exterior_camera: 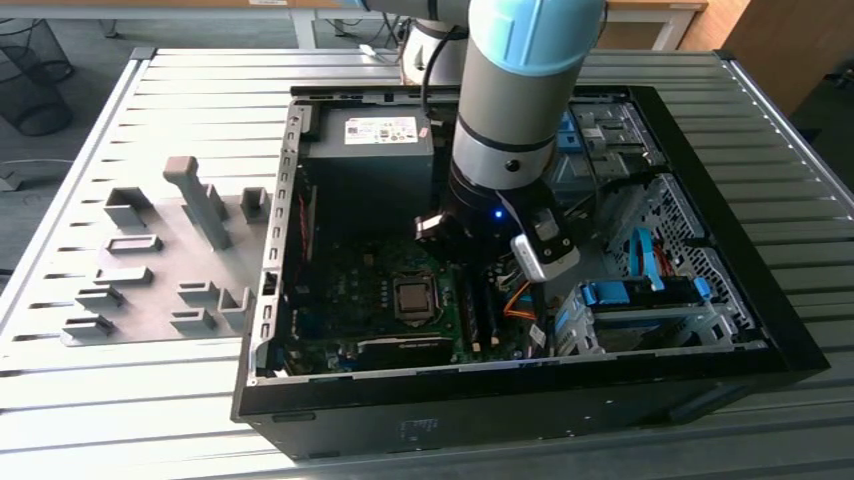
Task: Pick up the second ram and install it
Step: 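Insert the second ram into the second slot, then press down the second ram until it locks into place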
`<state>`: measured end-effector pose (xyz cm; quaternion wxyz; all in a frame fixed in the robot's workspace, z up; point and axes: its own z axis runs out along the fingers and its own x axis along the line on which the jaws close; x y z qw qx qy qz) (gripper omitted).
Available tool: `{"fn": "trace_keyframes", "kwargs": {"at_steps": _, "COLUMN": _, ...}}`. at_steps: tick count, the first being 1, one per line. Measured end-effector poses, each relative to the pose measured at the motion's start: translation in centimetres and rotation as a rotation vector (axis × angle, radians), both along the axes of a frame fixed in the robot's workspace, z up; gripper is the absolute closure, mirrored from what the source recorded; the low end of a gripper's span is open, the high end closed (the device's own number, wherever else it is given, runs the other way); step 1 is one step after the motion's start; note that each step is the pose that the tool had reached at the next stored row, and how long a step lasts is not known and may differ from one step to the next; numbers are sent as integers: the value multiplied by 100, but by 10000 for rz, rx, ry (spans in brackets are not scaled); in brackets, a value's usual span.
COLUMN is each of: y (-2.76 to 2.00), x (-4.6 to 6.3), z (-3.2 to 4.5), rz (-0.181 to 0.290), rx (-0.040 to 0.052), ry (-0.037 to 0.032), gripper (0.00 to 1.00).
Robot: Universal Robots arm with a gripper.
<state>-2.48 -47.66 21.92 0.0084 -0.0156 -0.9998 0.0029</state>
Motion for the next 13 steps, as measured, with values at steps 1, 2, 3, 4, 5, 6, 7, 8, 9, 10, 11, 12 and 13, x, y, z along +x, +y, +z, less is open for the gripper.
{"fn": "trace_keyframes", "kwargs": {"at_steps": 1, "y": 0, "x": 0, "z": 31, "rz": 0, "rx": 0, "ry": -1, "gripper": 79}}
{"fn": "trace_keyframes", "kwargs": {"at_steps": 2, "y": 0, "x": 0, "z": 65, "rz": 1, "rx": -7, "ry": -1, "gripper": 79}}
{"fn": "trace_keyframes", "kwargs": {"at_steps": 3, "y": 0, "x": 0, "z": 103, "rz": 1, "rx": -15, "ry": -1, "gripper": 79}}
{"fn": "trace_keyframes", "kwargs": {"at_steps": 4, "y": 0, "x": 0, "z": 142, "rz": 1, "rx": -18, "ry": 0, "gripper": 79}}
{"fn": "trace_keyframes", "kwargs": {"at_steps": 5, "y": 0, "x": 0, "z": 173, "rz": 1, "rx": -19, "ry": 0, "gripper": 79}}
{"fn": "trace_keyframes", "kwargs": {"at_steps": 6, "y": 0, "x": 0, "z": 201, "rz": 0, "rx": -18, "ry": -1, "gripper": 79}}
{"fn": "trace_keyframes", "kwargs": {"at_steps": 7, "y": 0, "x": 0, "z": 219, "rz": 0, "rx": -21, "ry": 0, "gripper": 80}}
{"fn": "trace_keyframes", "kwargs": {"at_steps": 8, "y": 0, "x": 0, "z": 219, "rz": 0, "rx": -18, "ry": -1, "gripper": 80}}
{"fn": "trace_keyframes", "kwargs": {"at_steps": 9, "y": 0, "x": 0, "z": 219, "rz": 0, "rx": -18, "ry": -1, "gripper": 87}}
{"fn": "trace_keyframes", "kwargs": {"at_steps": 10, "y": 0, "x": 0, "z": 220, "rz": 1, "rx": -18, "ry": -2, "gripper": 87}}
{"fn": "trace_keyframes", "kwargs": {"at_steps": 11, "y": 0, "x": 0, "z": 220, "rz": 1, "rx": -17, "ry": -2, "gripper": 87}}
{"fn": "trace_keyframes", "kwargs": {"at_steps": 12, "y": 0, "x": 0, "z": 220, "rz": 1, "rx": -18, "ry": -1, "gripper": 90}}
{"fn": "trace_keyframes", "kwargs": {"at_steps": 13, "y": 0, "x": 0, "z": 219, "rz": 0, "rx": -20, "ry": -1, "gripper": 90}}
